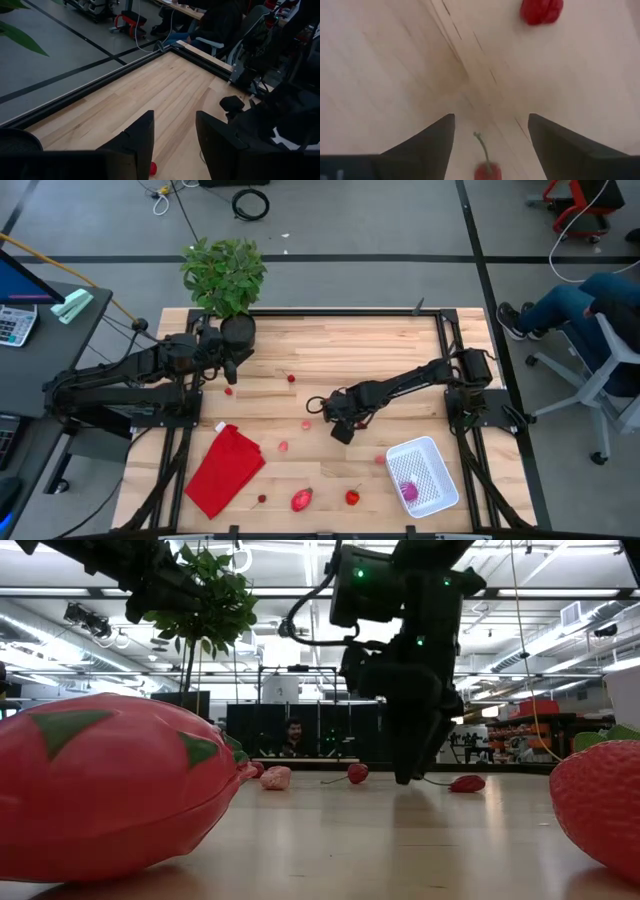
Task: Pick and placing Produce into tupperware
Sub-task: Put the red cherry into the white basket
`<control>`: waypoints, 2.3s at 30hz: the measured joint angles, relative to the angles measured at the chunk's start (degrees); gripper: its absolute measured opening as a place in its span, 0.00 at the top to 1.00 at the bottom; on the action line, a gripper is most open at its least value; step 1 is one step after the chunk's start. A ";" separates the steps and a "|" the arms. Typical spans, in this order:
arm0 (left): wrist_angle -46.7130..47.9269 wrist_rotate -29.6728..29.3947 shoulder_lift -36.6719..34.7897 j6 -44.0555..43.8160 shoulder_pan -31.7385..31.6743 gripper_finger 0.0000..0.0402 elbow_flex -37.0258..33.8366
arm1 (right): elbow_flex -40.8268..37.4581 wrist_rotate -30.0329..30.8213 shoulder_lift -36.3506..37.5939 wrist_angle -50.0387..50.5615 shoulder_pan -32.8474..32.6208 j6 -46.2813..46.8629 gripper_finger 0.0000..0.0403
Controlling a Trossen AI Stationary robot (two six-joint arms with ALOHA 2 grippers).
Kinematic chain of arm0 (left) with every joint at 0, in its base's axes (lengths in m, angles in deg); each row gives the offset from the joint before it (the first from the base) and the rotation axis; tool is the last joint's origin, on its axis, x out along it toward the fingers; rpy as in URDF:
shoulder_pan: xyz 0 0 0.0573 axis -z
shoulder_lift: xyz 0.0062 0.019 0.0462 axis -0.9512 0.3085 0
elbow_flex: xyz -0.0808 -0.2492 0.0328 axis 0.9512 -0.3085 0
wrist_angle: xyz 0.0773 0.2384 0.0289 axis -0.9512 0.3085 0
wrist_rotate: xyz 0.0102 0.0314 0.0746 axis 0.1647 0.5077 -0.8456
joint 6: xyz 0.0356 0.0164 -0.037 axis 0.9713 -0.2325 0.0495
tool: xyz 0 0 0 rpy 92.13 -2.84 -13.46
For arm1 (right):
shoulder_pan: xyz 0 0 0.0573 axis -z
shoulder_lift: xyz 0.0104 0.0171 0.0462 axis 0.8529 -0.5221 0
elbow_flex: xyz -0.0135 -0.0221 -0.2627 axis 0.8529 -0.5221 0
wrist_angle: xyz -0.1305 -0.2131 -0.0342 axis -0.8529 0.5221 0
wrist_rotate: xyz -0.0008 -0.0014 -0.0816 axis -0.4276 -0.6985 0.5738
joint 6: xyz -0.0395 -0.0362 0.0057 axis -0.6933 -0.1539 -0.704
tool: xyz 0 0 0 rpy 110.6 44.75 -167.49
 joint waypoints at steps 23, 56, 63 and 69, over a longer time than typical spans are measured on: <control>0.02 0.00 0.00 0.03 -0.01 0.64 0.00 | 0.00 -2.40 0.47 0.78 3.50 3.51 0.97; 0.02 -0.03 0.00 1.07 -0.01 0.63 0.00 | -0.02 -0.94 22.64 24.05 -33.77 72.28 0.99; 0.02 -0.04 -0.01 1.95 -0.01 0.63 0.00 | -0.02 -6.24 14.18 24.10 -36.24 76.05 0.99; 0.02 -0.02 -0.01 1.53 -0.01 0.62 0.00 | -0.04 -7.39 13.31 24.15 -35.53 75.77 0.95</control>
